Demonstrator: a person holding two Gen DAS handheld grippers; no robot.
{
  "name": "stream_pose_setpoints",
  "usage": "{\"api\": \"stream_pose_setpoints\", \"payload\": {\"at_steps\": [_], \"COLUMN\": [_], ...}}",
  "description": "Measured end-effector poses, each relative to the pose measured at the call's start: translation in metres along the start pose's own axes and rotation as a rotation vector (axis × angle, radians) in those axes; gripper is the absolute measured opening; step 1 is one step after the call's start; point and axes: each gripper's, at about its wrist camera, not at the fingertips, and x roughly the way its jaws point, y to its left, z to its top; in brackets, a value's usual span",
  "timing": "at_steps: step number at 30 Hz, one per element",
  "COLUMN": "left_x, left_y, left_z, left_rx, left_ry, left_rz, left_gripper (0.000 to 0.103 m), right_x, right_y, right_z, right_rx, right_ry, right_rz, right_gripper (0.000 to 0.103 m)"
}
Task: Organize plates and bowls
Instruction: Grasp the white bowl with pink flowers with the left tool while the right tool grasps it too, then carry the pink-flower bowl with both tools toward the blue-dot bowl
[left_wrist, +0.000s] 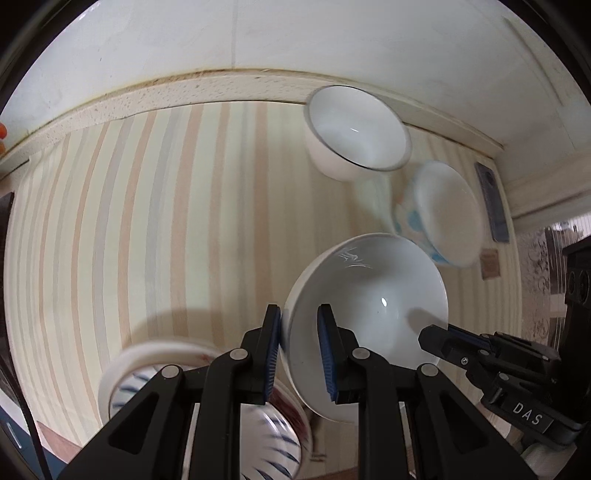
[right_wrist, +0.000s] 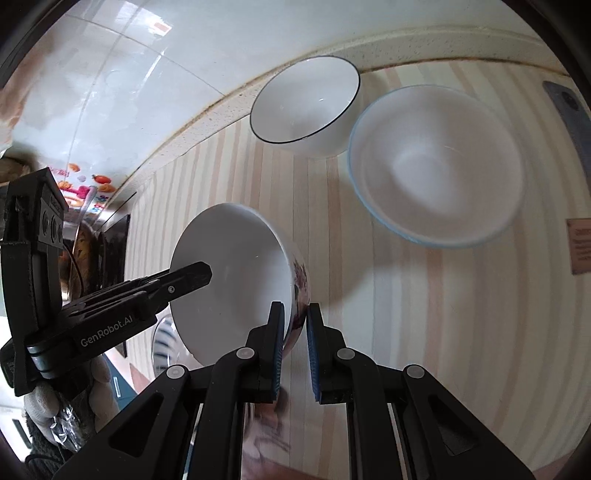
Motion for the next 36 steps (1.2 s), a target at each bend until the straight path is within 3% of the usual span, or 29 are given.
{"api": "stream_pose_setpoints", "payload": {"at_steps": [7,15,24,36], "left_x": [-0.003,0.029,0.058,0.063], "left_y": [-0.033,-0.061,-0.082,-0.088], "left_z": [-0.040,-0.069,-0.079,-0.077], "left_rx": [0.045,0.077,0.113,0.135], "left_ry": [0.035,0.111,0.143,0.143], "left_rz": [-0.031,-0.048,-0.030,-0.004], "left_gripper": [0.018,0.018,0.018,0.018], "right_x": [-0.039,-0.058,-0.041,-0.029], "right_y": [-0.017,-0.062,-0.094,-0.110], "right_z": [-0.041,-0.089,-0.106,-0.109], "right_rx": [0.006,0.064,0.125,0.158], "right_ry": [0.000,0.015,0.036,0.047], "right_rz": [-0.008,-0.020,-0.034,-0.032], "right_gripper": [0.014,0.013,0.014,0.014]}}
